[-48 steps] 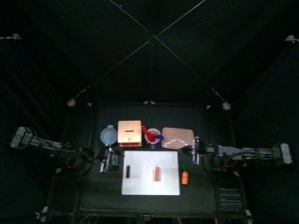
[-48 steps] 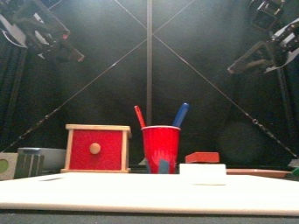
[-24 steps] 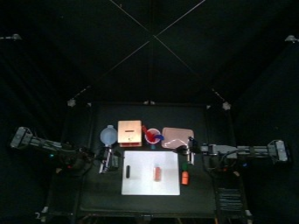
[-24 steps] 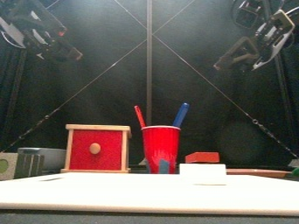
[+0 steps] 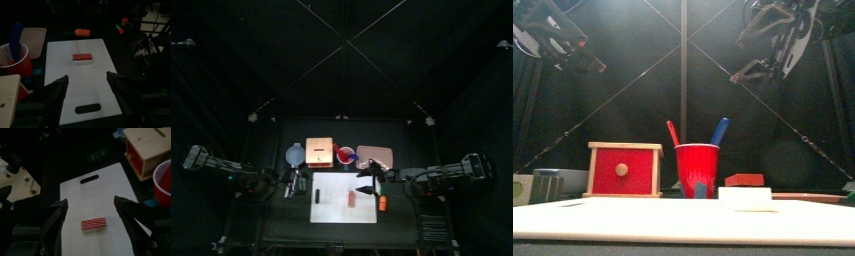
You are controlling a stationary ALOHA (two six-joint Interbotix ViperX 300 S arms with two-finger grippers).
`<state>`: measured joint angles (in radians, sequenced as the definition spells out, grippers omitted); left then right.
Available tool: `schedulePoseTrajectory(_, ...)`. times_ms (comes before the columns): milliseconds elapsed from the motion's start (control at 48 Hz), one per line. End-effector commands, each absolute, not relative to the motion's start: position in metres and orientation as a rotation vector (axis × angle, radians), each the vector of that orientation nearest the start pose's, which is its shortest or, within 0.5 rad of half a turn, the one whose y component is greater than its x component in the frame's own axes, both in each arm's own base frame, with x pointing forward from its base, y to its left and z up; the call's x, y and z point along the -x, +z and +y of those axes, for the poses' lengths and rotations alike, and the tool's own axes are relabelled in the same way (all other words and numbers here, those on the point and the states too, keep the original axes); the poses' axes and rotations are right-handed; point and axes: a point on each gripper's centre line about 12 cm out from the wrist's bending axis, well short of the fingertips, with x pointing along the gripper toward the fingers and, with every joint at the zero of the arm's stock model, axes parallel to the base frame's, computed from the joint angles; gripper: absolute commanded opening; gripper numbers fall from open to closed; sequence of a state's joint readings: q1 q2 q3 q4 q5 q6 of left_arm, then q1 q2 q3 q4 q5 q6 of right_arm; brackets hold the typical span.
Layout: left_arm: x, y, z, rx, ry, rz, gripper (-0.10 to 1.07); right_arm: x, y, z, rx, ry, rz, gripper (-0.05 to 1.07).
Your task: Place assembled salmon sushi on plate
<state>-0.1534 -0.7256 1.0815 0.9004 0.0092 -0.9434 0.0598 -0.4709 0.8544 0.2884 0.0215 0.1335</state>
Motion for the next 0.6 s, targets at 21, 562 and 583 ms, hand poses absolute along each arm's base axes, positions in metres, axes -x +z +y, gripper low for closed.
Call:
schedulePoseTrajectory(21, -0.237, 0.252, -0.038, 0.018, -0.157, 0.336, 0.95, -0.311, 0.273, 0.023, -0.602, -0.04, 0.439, 1.01)
schedulePoseTrajectory(562, -0.238, 0.25, -0.027, 0.063, -0.125, 0.323, 0.95, -0.319, 0.192, 0.043, -1.232, -0.467, 1.124, 1.0)
schedulePoseTrajectory(583, -0.237, 0.249, -0.027, 0.063, -0.123, 0.324, 0.95, -0.32, 0.191, 0.041, -1.232, -0.492, 1.129, 1.0)
